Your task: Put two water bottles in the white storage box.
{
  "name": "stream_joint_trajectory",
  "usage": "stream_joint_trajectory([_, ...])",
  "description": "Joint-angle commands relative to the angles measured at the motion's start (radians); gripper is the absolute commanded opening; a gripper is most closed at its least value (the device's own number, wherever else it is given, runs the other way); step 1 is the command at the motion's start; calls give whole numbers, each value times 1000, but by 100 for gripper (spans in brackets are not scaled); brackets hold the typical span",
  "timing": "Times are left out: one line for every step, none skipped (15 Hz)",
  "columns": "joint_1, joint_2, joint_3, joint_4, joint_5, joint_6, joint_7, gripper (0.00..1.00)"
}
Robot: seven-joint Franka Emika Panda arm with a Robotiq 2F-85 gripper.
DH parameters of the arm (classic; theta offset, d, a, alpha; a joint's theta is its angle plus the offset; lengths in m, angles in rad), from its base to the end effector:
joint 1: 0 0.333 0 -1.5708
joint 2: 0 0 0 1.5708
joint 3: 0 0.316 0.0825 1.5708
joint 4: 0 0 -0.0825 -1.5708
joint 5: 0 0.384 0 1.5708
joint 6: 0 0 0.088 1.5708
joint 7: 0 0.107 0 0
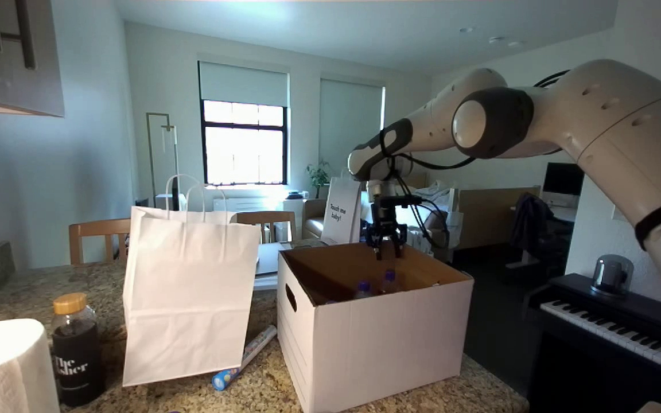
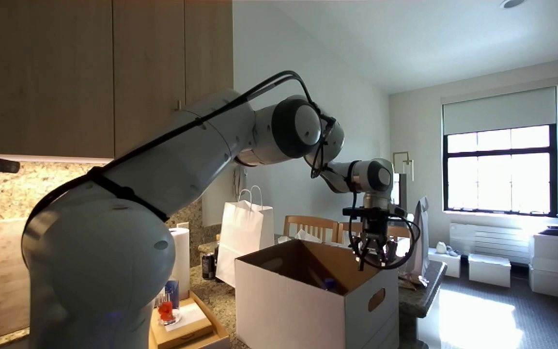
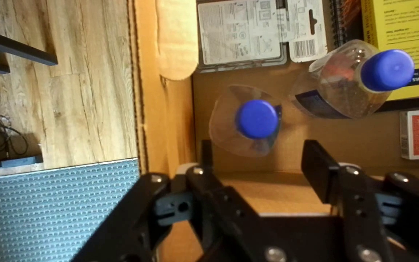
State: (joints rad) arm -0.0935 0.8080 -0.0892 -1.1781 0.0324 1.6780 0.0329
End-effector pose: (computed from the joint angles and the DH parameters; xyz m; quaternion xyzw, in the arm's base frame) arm 0.7129 -0.1115 0.2850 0.9830 -0.1018 -0.1529 0.0069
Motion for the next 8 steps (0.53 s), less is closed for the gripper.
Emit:
stream_joint_trajectory([-19,2,11,23,17,-29,27,96])
stream_joint_trajectory([-20,-2,11,22,18,-27,27,99])
stream_joint_trajectory([-21,-9,12,18,18,-24,25,100])
stream_joint_trajectory([-22,-17,15,13,24,-21,22,100])
stream_joint_trajectory([-21,-24,16,9,27,-17,20,100])
stream_joint_trajectory([-21,-35,19,4,28,-16,13,100])
stream_joint_trajectory([-19,-45,20,-1,28,-10,10,100])
stream_joint_trajectory([-17,-58,25,-9,28,-10,1,100])
